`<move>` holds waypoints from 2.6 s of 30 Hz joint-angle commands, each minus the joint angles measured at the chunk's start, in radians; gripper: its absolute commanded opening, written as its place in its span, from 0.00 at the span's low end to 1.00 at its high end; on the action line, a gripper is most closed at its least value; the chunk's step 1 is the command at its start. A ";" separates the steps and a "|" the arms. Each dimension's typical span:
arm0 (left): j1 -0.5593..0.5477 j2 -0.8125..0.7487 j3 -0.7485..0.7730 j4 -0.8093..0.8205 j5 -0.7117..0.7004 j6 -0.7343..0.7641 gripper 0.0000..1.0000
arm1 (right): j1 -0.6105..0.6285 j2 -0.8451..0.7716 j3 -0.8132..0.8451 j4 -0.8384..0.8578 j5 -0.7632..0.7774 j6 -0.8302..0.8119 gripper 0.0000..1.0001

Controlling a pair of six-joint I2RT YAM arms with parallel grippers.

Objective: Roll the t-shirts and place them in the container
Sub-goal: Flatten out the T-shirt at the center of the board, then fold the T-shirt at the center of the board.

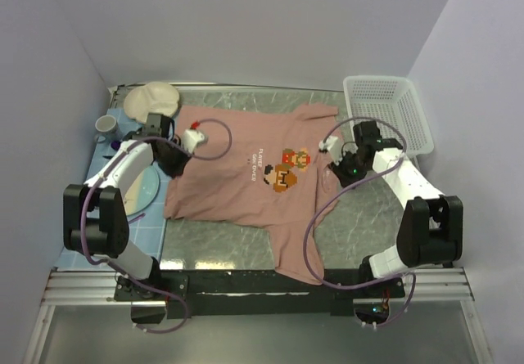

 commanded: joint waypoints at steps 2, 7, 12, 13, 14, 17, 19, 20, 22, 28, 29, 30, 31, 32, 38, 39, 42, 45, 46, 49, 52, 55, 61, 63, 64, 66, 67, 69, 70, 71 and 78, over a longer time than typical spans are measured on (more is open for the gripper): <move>-0.006 -0.043 -0.085 -0.051 -0.013 0.047 0.01 | 0.002 -0.050 -0.049 -0.026 -0.030 -0.100 0.28; -0.006 -0.013 -0.132 -0.018 -0.063 0.021 0.01 | 0.026 -0.004 -0.028 -0.041 -0.099 -0.114 0.26; -0.006 0.010 -0.163 0.047 -0.108 -0.028 0.01 | 0.095 0.062 -0.032 -0.004 -0.093 -0.114 0.27; -0.006 0.016 -0.166 0.060 -0.119 -0.037 0.01 | 0.112 0.076 -0.031 0.022 -0.071 -0.106 0.27; -0.006 0.022 -0.171 0.071 -0.123 -0.040 0.01 | 0.120 0.091 -0.031 0.037 -0.059 -0.093 0.27; -0.006 0.036 -0.187 0.107 -0.146 -0.058 0.01 | 0.137 0.150 -0.017 0.077 -0.004 -0.083 0.26; -0.006 0.046 -0.195 0.127 -0.165 -0.065 0.01 | 0.137 0.187 -0.009 0.094 0.021 -0.083 0.25; -0.004 0.059 -0.197 0.131 -0.172 -0.066 0.01 | 0.138 0.196 -0.011 0.103 0.054 -0.077 0.24; -0.003 0.068 -0.206 0.144 -0.182 -0.068 0.01 | 0.137 0.222 -0.011 0.115 0.082 -0.080 0.23; 0.002 0.088 -0.224 0.184 -0.226 -0.074 0.01 | 0.105 0.279 -0.018 0.138 0.225 -0.094 0.18; 0.003 0.092 -0.226 0.187 -0.231 -0.074 0.01 | 0.095 0.282 -0.018 0.143 0.235 -0.100 0.18; 0.005 0.094 -0.229 0.196 -0.243 -0.075 0.01 | 0.071 0.285 -0.020 0.146 0.254 -0.105 0.18; 0.007 0.097 -0.232 0.201 -0.249 -0.077 0.01 | 0.059 0.286 -0.020 0.152 0.263 -0.109 0.17; 0.010 0.097 -0.233 0.207 -0.255 -0.078 0.01 | 0.048 0.288 -0.020 0.154 0.272 -0.122 0.17; 0.016 0.089 -0.233 0.230 -0.263 -0.086 0.01 | -0.007 0.265 -0.009 0.123 0.289 -0.152 0.17; 0.016 0.085 -0.223 0.227 -0.261 -0.085 0.01 | -0.007 0.245 0.000 0.114 0.288 -0.157 0.17; 0.019 0.031 -0.128 0.171 -0.205 -0.107 0.01 | -0.004 0.175 0.126 -0.008 0.178 -0.137 0.23; 0.022 -0.027 0.095 0.059 -0.062 -0.143 0.11 | -0.006 0.125 0.382 -0.156 -0.052 -0.065 0.38; 0.025 -0.024 0.162 0.046 -0.036 -0.164 0.34 | -0.004 0.125 0.449 -0.174 -0.111 0.008 0.43; 0.025 0.068 0.441 0.017 0.005 -0.230 0.60 | -0.004 0.174 0.644 -0.080 -0.183 0.204 0.57; 0.025 0.259 0.738 -0.041 -0.013 -0.282 0.67 | -0.007 0.312 0.799 0.009 -0.107 0.361 0.61; 0.026 0.472 0.973 -0.086 -0.004 -0.324 0.69 | -0.018 0.475 0.948 0.042 -0.041 0.487 0.62; 0.026 0.591 1.023 0.141 -0.047 -0.433 0.71 | -0.003 0.723 1.158 0.134 0.042 0.592 0.63; 0.028 0.623 1.033 0.190 -0.076 -0.471 0.69 | 0.002 0.776 1.195 0.158 0.054 0.598 0.63; 0.028 0.667 1.050 0.210 -0.102 -0.482 0.66 | 0.003 0.789 1.204 0.184 0.068 0.613 0.63; 0.028 0.718 1.122 0.216 -0.129 -0.509 0.63 | 0.003 0.832 1.241 0.198 0.074 0.634 0.64; 0.028 0.762 1.150 0.221 -0.151 -0.511 0.62 | 0.003 0.845 1.252 0.211 0.076 0.638 0.64; 0.025 0.799 1.196 0.230 -0.177 -0.497 0.63 | 0.003 0.871 1.266 0.227 0.090 0.647 0.66; 0.022 0.833 1.205 0.232 -0.204 -0.484 0.63 | 0.005 0.878 1.266 0.246 0.102 0.659 0.67; 0.020 0.850 1.225 0.224 -0.217 -0.458 0.64 | 0.003 0.894 1.267 0.255 0.128 0.665 0.68; 0.022 0.872 1.167 0.233 -0.248 -0.433 0.65 | 0.005 0.992 1.328 0.301 0.211 0.728 0.69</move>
